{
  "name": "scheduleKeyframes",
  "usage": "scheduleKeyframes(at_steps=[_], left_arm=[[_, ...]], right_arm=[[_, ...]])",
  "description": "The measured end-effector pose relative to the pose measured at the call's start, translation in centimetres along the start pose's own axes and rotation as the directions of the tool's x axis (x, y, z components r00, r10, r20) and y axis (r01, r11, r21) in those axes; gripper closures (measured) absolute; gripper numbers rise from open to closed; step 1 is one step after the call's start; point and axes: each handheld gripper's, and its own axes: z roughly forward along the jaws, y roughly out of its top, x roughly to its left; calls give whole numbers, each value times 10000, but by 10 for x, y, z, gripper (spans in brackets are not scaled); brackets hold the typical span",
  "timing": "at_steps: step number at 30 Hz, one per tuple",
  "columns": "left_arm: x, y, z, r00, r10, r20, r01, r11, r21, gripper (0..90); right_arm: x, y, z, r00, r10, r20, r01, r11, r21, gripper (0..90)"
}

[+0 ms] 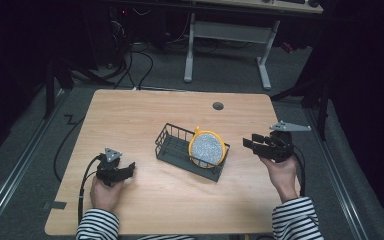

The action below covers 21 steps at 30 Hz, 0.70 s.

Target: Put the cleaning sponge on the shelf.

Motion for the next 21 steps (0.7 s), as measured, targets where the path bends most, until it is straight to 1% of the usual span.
scheduleKeyframes(at_steps=[2, 5, 7, 8, 9, 10, 11, 13, 15, 16, 17, 18, 20, 21], left_arm=[[0, 0, 0, 10000, -5, 10, 5, 10000, 2, 327], [0, 0, 0, 10000, -23, 21, 23, 10000, -9, 327], [0, 0, 0, 10000, -8, 11, 8, 10000, -5, 327], [0, 0, 0, 10000, -10, 13, 10, 10000, -1, 327], [0, 0, 0, 10000, -23, 23, 23, 10000, -8, 327], [0, 0, 0, 10000, -31, 31, 31, 10000, -10, 327], [0, 0, 0, 10000, -33, 34, 33, 10000, -9, 327], [0, 0, 0, 10000, -50, 28, 50, 10000, -12, 326], [0, 0, 0, 10000, -48, 18, 48, 10000, -12, 326], [0, 0, 0, 10000, -34, 9, 34, 10000, -8, 326], [0, 0, 0, 10000, -17, -11, 17, 10000, -3, 326], [-1, 0, 0, 10000, 6, -31, -6, 10000, 0, 326], [-1, 0, 0, 10000, 28, -61, -27, 10000, 7, 326], [-1, 0, 0, 10000, 25, -66, -25, 10000, 9, 325]], right_arm=[[-4, -10, 0, 9998, 92, 156, -92, 9999, -46, 518], [-11, -31, 3, 9983, 490, 311, -490, 9988, -32, 520], [-12, -34, 4, 9981, 523, 328, -523, 9986, -24, 532], [-15, -40, 5, 9974, 634, 329, -635, 9980, 16, 555], [-16, -43, 6, 9973, 647, 351, -651, 9978, 86, 574], [-20, -50, 7, 9964, 771, 357, -772, 9970, 8, 587], [-20, -50, 7, 9964, 771, 357, -772, 9970, 8, 587], [-24, -58, 9, 9943, 988, 409, -987, 9951, -49, 588], [-27, -65, 11, 9935, 1038, 470, -1035, 9946, -83, 587], [-27, -68, 12, 9919, 1151, 531, -1153, 9933, 5, 587], [-28, -72, 13, 9913, 1189, 572, -1192, 9929, 18, 585], [-30, -75, 15, 9917, 1125, 623, -1129, 9936, 30, 581], [-31, -81, 16, 9893, 1250, 758, -1258, 9920, 48, 573], [-32, -84, 17, 9891, 1241, 794, -1246, 9922, 21, 568]])
